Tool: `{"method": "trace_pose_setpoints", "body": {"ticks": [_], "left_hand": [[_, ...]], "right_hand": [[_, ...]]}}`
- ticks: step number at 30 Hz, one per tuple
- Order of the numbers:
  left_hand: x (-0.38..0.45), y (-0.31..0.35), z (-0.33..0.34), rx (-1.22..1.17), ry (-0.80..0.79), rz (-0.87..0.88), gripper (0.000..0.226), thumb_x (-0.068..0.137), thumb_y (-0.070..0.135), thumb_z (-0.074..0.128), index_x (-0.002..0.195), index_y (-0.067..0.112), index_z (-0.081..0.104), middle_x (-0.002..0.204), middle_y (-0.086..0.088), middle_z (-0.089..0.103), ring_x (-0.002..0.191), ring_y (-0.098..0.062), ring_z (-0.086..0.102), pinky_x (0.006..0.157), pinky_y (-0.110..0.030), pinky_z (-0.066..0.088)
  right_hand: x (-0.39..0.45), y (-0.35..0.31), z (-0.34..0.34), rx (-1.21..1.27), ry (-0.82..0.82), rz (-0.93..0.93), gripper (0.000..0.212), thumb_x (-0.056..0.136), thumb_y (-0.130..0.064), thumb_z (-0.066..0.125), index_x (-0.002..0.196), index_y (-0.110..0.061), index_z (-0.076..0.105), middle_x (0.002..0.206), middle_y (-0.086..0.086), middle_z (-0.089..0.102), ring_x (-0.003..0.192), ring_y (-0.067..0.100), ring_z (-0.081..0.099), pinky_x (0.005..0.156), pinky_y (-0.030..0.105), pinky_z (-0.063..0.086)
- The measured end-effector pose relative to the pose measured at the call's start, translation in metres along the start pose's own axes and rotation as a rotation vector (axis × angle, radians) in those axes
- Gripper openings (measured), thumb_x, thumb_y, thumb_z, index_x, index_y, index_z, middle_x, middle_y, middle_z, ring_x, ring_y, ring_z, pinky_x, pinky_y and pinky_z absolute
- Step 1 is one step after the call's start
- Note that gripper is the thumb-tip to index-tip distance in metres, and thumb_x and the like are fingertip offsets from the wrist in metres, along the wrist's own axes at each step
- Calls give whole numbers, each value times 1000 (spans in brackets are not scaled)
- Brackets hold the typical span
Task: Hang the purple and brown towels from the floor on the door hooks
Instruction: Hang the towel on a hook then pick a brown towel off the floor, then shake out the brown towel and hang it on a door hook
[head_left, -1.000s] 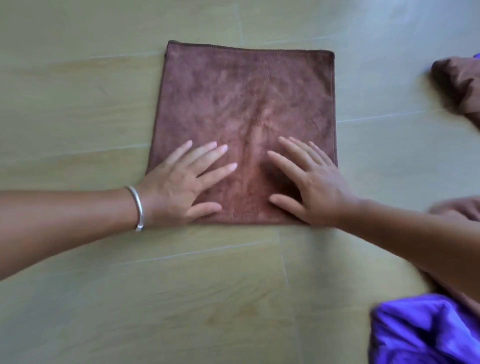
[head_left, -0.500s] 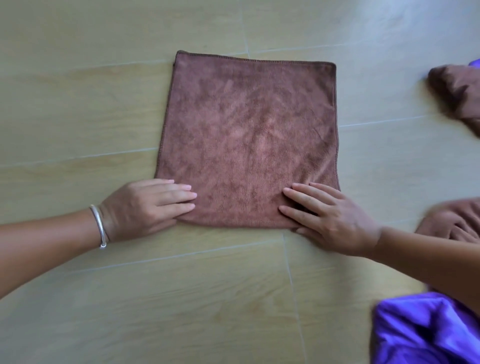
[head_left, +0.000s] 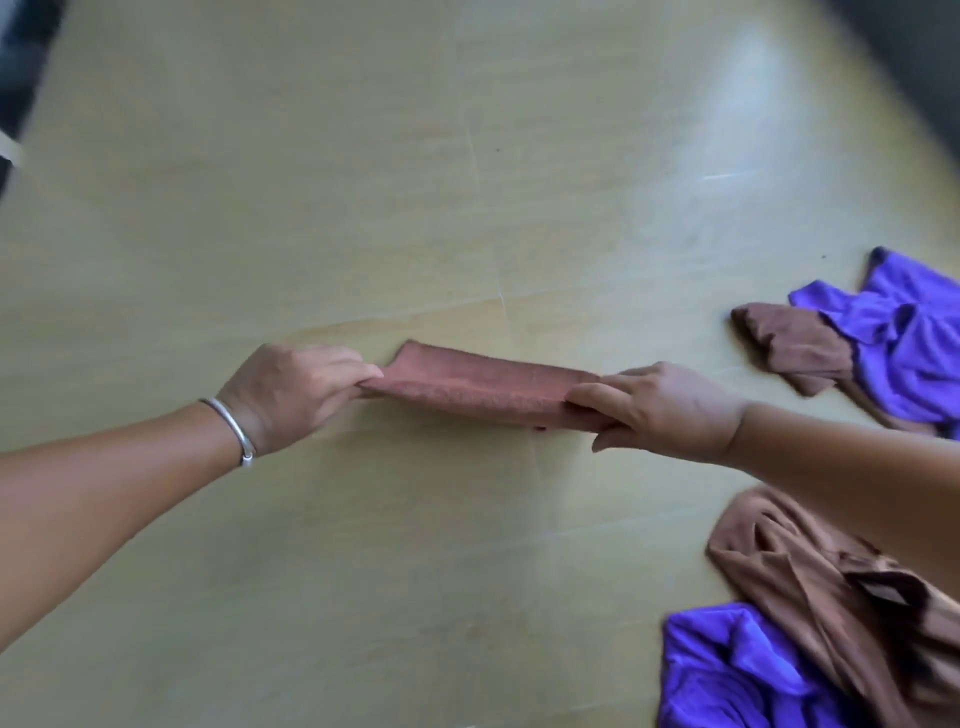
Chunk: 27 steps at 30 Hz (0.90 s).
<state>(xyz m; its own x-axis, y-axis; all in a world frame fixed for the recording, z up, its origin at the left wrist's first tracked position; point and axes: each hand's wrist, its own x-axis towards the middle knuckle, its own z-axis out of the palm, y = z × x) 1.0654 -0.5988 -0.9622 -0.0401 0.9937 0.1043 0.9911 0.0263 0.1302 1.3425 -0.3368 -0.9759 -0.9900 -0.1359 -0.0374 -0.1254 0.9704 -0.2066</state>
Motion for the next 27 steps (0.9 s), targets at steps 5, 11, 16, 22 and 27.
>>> {"method": "trace_pose_setpoints", "body": {"ticks": [5,11,16,22,27], "left_hand": [[12,16,-160,25,56,-97,47,98,38,31,94,18,74,85,1,70,66,-20,68,44,-32,50],[18,43,-377,26,167,-156,59,99,48,22,93,21,74,77,5,67,57,-22,64,41,-28,46],[19,63,-544,3,210,-144,58,99,51,25,93,21,74,73,8,64,54,-19,60,41,-30,46],[13,85,-699,-16,191,-144,56,94,60,27,92,27,72,79,17,65,64,-9,61,53,-23,47],[18,96,-787,0,100,-381,16,96,32,51,93,33,67,87,18,60,83,-7,58,72,-29,48]], "right_hand": [[12,-33,-176,-85,78,43,41,74,-27,81,106,-5,66,62,4,63,54,26,62,40,32,49],[17,-85,-409,-179,133,56,34,75,-28,80,100,-8,68,48,1,51,46,24,57,35,24,41],[14,-131,-575,-240,173,28,23,89,-29,66,103,-11,63,54,3,52,48,27,55,40,26,41],[10,-181,-710,-396,74,48,36,103,-42,24,122,-19,45,72,3,54,65,30,52,57,37,45],[21,-218,-791,-250,162,288,27,98,-46,37,106,-28,56,83,0,62,73,22,51,62,33,40]]}}
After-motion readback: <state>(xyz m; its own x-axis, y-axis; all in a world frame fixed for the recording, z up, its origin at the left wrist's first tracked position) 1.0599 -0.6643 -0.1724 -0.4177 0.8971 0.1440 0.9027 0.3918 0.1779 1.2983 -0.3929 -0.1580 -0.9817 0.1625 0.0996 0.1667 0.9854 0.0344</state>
